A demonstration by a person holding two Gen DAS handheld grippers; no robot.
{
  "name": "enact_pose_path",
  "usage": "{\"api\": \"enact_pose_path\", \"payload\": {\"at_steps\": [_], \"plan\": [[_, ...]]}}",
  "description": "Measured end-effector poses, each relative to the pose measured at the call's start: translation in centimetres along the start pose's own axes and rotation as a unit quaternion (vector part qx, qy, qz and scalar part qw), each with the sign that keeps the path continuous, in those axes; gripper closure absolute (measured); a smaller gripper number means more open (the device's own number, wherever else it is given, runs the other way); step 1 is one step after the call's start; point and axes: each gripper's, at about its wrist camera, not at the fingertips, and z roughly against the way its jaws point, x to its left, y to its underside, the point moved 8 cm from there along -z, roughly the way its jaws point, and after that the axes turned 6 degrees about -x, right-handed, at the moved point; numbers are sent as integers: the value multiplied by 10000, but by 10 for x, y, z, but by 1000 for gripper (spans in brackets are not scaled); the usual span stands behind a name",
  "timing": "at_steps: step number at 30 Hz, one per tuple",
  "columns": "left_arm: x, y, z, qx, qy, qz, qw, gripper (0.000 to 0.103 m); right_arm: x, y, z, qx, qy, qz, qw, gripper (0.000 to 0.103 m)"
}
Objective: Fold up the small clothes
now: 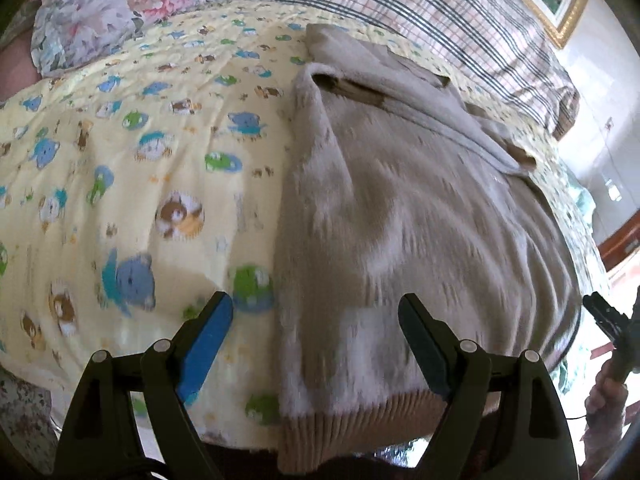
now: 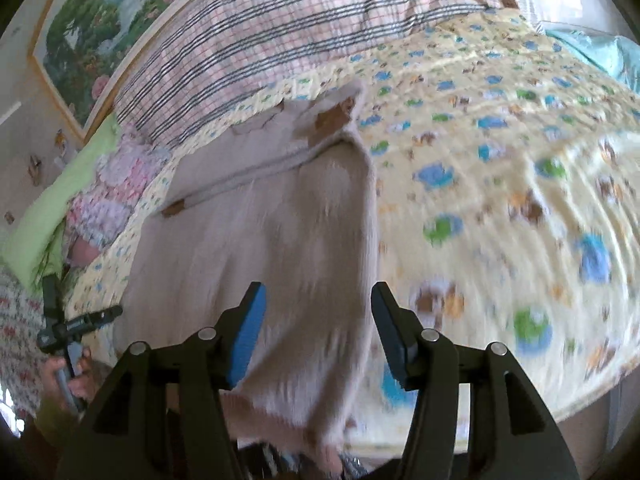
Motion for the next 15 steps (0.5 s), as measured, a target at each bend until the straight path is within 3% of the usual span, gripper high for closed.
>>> {"api": "enact_pose_path", "payload": {"at_steps": [5, 15], "plan": [[2, 18, 6, 91, 101, -43, 9999, 17, 2, 31, 5, 212, -169, 16, 9996, 47], [-6, 45, 8, 144, 365, -71, 9992, 17, 5, 61, 8, 522, -519, 165, 9971, 47]]}}
